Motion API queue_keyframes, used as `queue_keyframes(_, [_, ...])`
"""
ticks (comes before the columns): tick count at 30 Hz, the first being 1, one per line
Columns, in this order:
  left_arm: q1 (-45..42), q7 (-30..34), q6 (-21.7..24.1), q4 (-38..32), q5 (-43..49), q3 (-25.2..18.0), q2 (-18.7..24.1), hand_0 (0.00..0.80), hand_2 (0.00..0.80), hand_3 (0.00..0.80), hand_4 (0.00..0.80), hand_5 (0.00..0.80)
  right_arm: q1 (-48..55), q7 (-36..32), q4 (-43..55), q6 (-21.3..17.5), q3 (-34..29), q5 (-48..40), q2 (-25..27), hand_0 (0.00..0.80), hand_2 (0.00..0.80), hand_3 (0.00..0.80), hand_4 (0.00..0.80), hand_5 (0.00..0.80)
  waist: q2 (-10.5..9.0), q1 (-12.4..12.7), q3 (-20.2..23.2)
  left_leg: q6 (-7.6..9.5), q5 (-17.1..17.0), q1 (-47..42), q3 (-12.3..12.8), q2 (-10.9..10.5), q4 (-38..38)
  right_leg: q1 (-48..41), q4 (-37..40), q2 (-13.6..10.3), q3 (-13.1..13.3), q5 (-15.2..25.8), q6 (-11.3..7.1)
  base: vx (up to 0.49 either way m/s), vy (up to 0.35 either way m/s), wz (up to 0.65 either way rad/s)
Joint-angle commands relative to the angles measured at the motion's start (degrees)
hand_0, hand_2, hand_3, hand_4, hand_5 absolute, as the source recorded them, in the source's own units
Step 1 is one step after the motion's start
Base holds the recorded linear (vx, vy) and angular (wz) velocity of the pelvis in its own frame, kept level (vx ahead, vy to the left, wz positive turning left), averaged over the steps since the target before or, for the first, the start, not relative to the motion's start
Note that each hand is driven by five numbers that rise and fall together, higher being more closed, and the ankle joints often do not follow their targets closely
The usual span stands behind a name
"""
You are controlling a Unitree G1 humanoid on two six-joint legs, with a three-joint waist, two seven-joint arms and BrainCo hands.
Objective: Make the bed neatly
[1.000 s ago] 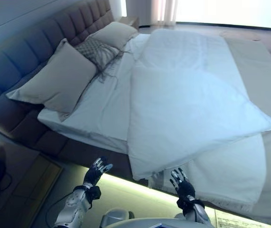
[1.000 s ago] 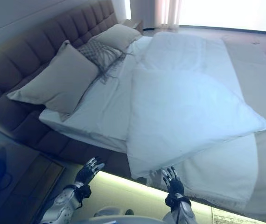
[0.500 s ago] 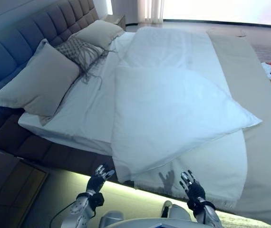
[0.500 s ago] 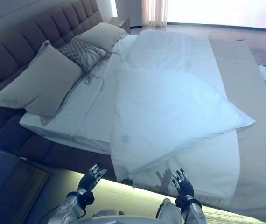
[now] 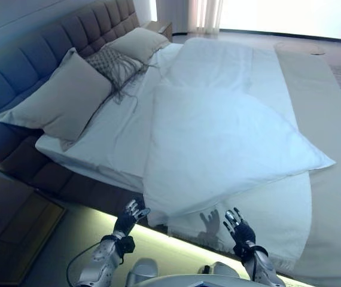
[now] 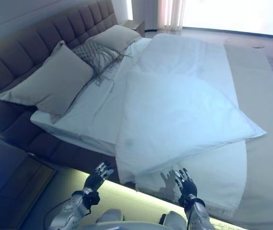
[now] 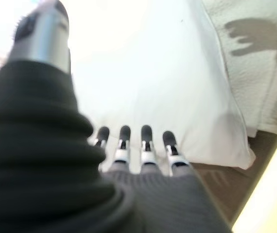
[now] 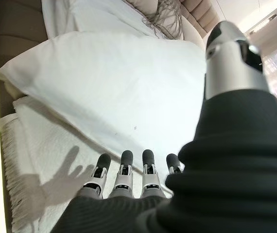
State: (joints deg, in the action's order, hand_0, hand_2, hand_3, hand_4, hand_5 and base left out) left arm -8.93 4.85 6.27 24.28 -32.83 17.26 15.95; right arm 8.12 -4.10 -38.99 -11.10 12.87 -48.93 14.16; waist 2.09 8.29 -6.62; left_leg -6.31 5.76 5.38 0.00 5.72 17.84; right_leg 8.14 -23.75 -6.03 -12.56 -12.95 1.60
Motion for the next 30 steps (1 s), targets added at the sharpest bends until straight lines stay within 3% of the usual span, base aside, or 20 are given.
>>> queue_keyframes(1, [-0.54,0.32,2.62,-2.21,-1.29,-3.03,-0.01,0.000,0.000,0.000,0.000,0.000,0.18,1.10,7.30,0.68,1.66,1.58,0.08,0.000,0.000,0.000,0.000,0.000,0.93,1.84,-0.34,-1.26,-25.72,5.26,0.79,1.16,-15.92,-10.06,20.32,1.75,-4.28,12.77,-4.32,0.323,0.194,-0.10])
queue_keyframes(4, [-2.15,1.87,1.46,-1.45,-0.18,-4.52,-1.09,0.000,0.000,0.000,0.000,0.000,1.98,1.52,9.47,2.29,1.82,2.98,0.32,0.000,0.000,0.000,0.000,0.000,1.99,2.41,-0.20,-2.74,-28.22,6.00,0.92,3.88,-18.38,-11.57,17.88,0.98,-4.64,10.00,-3.80,0.364,0.217,-0.15])
queue_keyframes(6, [-3.20,3.75,0.88,-1.48,0.60,-5.37,-0.96,0.000,0.000,0.000,0.000,0.000,3.58,1.35,10.76,3.00,1.80,3.17,0.73,0.000,0.000,0.000,0.000,0.000,2.39,1.81,0.02,-2.33,-25.50,5.14,2.30,3.93,-17.20,-11.80,15.54,-0.26,-4.85,8.16,-3.65,0.300,0.209,-0.12])
queue_keyframes(11, [-5.10,3.74,-0.02,-3.87,-0.06,-5.46,-0.03,0.000,0.000,0.000,0.000,0.000,5.71,-0.13,10.63,2.88,1.59,3.85,1.07,0.000,0.000,0.000,0.000,0.000,2.83,1.50,-0.08,-0.85,-19.56,2.52,1.48,2.02,-16.45,-11.60,11.98,-2.65,-4.03,6.58,-4.25,0.288,0.226,-0.28])
queue_keyframes(13, [-4.36,4.09,0.09,-3.88,-0.43,-4.88,0.62,0.000,0.000,0.000,0.000,0.000,4.96,0.04,10.49,2.31,1.91,3.00,0.98,0.000,0.000,0.000,0.000,0.000,2.53,1.70,-0.49,0.44,-15.97,2.93,1.16,0.44,-14.31,-10.59,9.73,-4.58,-3.73,6.10,-5.00,0.230,0.264,-0.04])
queue_keyframes(15, [-3.76,3.90,-0.18,-3.57,0.35,-4.62,1.37,0.000,0.000,0.000,0.000,0.000,4.22,1.68,10.16,1.92,2.58,3.04,-0.34,0.000,0.000,0.000,0.000,0.000,2.07,2.28,-1.03,1.88,-13.33,2.72,0.36,-1.91,-11.91,-9.25,5.39,-8.33,-2.70,5.53,-6.95,0.311,0.283,0.21])
queue_keyframes(17, [-4.20,5.09,0.37,-4.38,1.95,-4.86,1.61,0.000,0.000,0.000,0.000,0.000,4.70,1.90,10.65,2.10,2.18,3.10,-2.27,0.000,0.000,0.000,0.000,0.000,1.42,2.93,-0.47,3.89,-11.02,3.30,1.65,-3.54,-8.64,-10.83,4.60,-10.45,-1.23,6.03,-8.52,0.344,0.186,0.22])
queue_keyframes(19, [-5.49,4.26,-0.81,-6.75,2.46,-4.80,2.74,0.000,0.000,0.000,0.000,0.000,6.23,1.79,11.18,0.71,2.91,5.32,-3.66,0.000,0.000,0.000,0.000,0.000,1.07,4.21,0.83,6.59,-9.63,2.50,1.86,-5.83,-8.85,-10.52,-1.12,-14.33,-0.75,9.20,-9.17,0.350,0.235,0.19])
queue_keyframes(21, [-6.20,5.28,0.15,-6.33,3.40,-4.69,3.11,0.000,0.000,0.000,0.000,0.000,7.14,2.14,11.48,-0.32,3.26,6.20,-4.69,0.000,0.000,0.000,0.000,0.000,0.88,4.73,1.70,8.58,-8.76,0.65,2.31,-7.79,-9.68,-8.82,-8.74,-16.60,0.35,10.88,-9.44,0.312,0.285,0.12])
queue_keyframes(23, [-5.79,4.67,0.72,-5.96,3.83,-3.65,3.54,0.000,0.000,0.000,0.000,0.000,8.04,3.49,12.21,-0.80,3.54,5.82,-5.10,0.000,0.000,0.000,0.000,0.000,0.86,4.70,2.65,9.93,-7.76,-0.17,2.07,-9.20,-9.68,-7.95,-12.96,-16.84,0.75,12.03,-9.01,0.262,0.212,0.10])
queue_keyframes(25, [-4.54,3.61,0.38,-5.03,2.88,-3.37,3.90,0.000,0.000,0.000,0.000,0.000,7.97,3.11,11.11,-1.04,3.11,5.67,-5.19,0.000,0.000,0.000,0.000,0.000,0.52,4.49,2.97,10.74,-7.03,-1.06,1.32,-10.16,-9.74,-6.84,-12.10,-16.12,0.43,13.39,-8.71,0.221,0.057,0.03])
queue_keyframes(27, [-3.10,2.54,-0.03,-4.03,1.91,-3.38,4.07,0.000,0.000,0.000,0.000,0.000,7.32,2.66,9.20,-1.52,2.73,5.40,-5.27,0.000,0.000,0.000,0.000,0.000,0.07,4.09,2.88,10.72,-6.86,-1.77,1.01,-10.37,-10.11,-5.63,-7.69,-14.22,-0.26,13.93,-8.25,0.197,-0.060,-0.04])
queue_keyframes(30, [-0.11,0.32,0.93,-2.82,-0.16,-3.02,4.14,0.000,0.000,0.000,0.000,0.000,4.20,1.42,4.68,-2.27,1.21,3.25,-4.55,0.000,0.000,0.000,0.000,0.000,-1.10,3.01,1.30,9.50,-6.21,-2.05,1.20,-10.02,-10.16,-4.22,8.10,-9.87,-1.63,14.92,-7.79,0.092,-0.179,-0.14])
